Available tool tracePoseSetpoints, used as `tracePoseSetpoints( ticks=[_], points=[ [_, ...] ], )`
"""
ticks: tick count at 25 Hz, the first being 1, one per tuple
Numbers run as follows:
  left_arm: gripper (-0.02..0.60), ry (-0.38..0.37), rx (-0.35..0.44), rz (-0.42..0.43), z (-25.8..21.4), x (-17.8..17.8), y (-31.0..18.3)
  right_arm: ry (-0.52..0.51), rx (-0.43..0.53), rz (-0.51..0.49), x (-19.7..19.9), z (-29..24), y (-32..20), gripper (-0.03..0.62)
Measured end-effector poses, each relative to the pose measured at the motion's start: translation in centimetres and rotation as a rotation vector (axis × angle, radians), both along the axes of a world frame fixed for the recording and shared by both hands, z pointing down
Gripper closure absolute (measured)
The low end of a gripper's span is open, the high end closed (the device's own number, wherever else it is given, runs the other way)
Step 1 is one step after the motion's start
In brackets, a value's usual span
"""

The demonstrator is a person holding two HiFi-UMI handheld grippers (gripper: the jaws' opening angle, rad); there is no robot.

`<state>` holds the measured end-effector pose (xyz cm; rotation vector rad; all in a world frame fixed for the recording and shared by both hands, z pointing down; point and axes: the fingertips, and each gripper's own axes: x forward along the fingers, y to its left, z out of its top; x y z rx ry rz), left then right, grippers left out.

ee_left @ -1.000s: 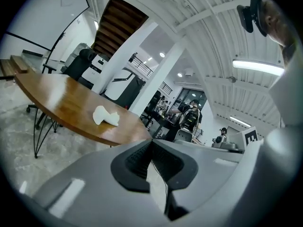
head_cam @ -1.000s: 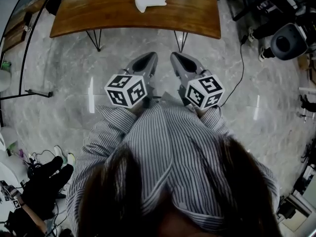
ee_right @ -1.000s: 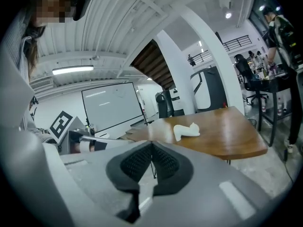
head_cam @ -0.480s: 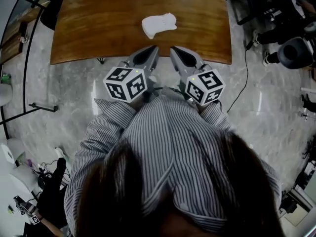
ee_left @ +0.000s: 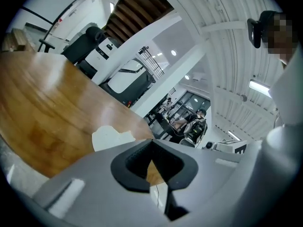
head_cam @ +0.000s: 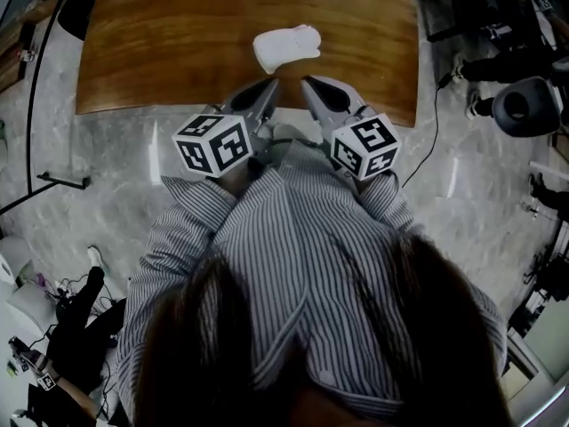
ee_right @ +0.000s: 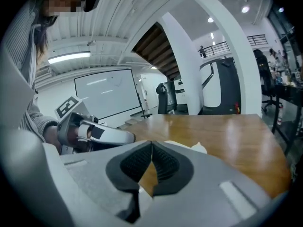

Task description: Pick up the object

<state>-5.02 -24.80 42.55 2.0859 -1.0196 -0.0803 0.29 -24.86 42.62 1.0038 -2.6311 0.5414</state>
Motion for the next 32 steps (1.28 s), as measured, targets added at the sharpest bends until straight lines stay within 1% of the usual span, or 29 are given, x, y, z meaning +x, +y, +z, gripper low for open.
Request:
tracePoseSetpoints(
  ticks=[2,5,8,11,15,18,22,26,29,32],
  points=[
    [0.581,0.009,0.002,-0.031,-0.1,-0.5,-0.3,0.056,0.009,-0.050,-0.7,0.4,-0.3,0.591],
    [0.581,0.010,-0.001,-0.071,0.3,-0.7,-0.3,0.175,0.032,-0.155,-1.7,1.6,-0.4,0.589],
    [0.581,0.015,-0.038,-0.088,1.6,-0.1,-0.4,0.262,0.058,-0.265,-2.3,3.0,-0.9,0.586],
    [0.581,0.011,-0.086,-0.098,3.1,0.2,-0.3,0.364,0.087,-0.349,-2.5,4.8,-1.6,0.571],
    [0.581,0.004,-0.137,-0.121,5.2,0.0,-0.2,0.523,0.181,-0.444,-2.7,7.5,-2.7,0.562],
    [0.581,0.015,-0.165,-0.130,6.3,0.1,-0.3,0.638,0.248,-0.500,-2.4,9.6,-3.5,0.558],
    [0.581,0.028,-0.195,-0.147,7.1,0.1,-0.4,0.780,0.400,-0.572,-2.2,11.5,-4.8,0.465],
    [0.581,0.037,-0.223,-0.169,8.3,0.7,-0.3,0.833,0.495,-0.604,-1.8,12.5,-5.3,0.414],
    [0.581,0.041,-0.231,-0.179,8.8,0.8,0.2,0.857,0.522,-0.617,-2.1,13.4,-5.0,0.411],
    [0.581,0.040,-0.239,-0.177,9.2,0.7,0.8,0.883,0.549,-0.602,-2.8,13.8,-5.1,0.399]
  ],
)
